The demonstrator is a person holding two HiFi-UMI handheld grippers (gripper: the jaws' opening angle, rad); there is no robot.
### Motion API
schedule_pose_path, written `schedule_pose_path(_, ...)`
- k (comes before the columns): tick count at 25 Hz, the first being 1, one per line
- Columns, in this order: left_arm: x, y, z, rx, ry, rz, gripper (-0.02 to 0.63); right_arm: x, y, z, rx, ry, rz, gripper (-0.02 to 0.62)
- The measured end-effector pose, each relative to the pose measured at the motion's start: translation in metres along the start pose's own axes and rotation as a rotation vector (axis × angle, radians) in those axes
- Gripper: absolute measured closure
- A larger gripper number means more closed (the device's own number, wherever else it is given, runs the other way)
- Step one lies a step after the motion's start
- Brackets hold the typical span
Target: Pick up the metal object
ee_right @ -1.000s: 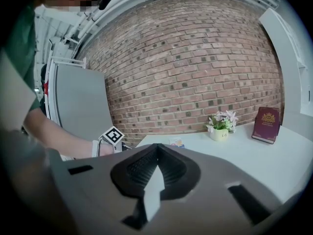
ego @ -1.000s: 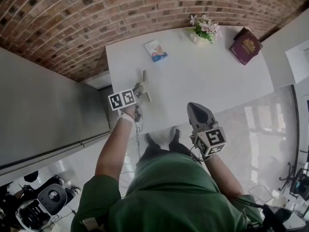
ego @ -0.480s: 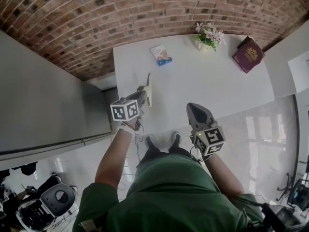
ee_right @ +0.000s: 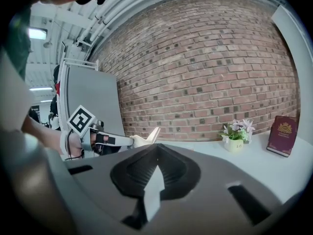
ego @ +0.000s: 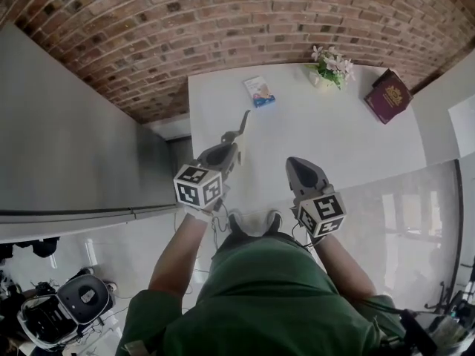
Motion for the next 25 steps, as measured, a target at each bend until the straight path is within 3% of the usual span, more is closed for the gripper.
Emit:
schedule_pose_path(10, -0.043, 0.033, 0.014, -0.061, -0.178, -0.015, 0.594, 0.012, -0.008, 0.015, -0.039, 0.022, 0.048, 0.592)
schedule_pose_path(25, -0.085, 0.065, 0.032, -0.192, -0.421, -0.029, 0.594, -0.004, -0.011, 0.055, -0.149, -0.013, 0.032, 0.592)
Point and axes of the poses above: the fingertips, and each gripper's own axes: y backward along the fingers, x to its left, z out of its top, the point moved 10 cm from there along y, backward along the fingers, and after that the axes turned 14 degrees about y, right-handed, at the moved point
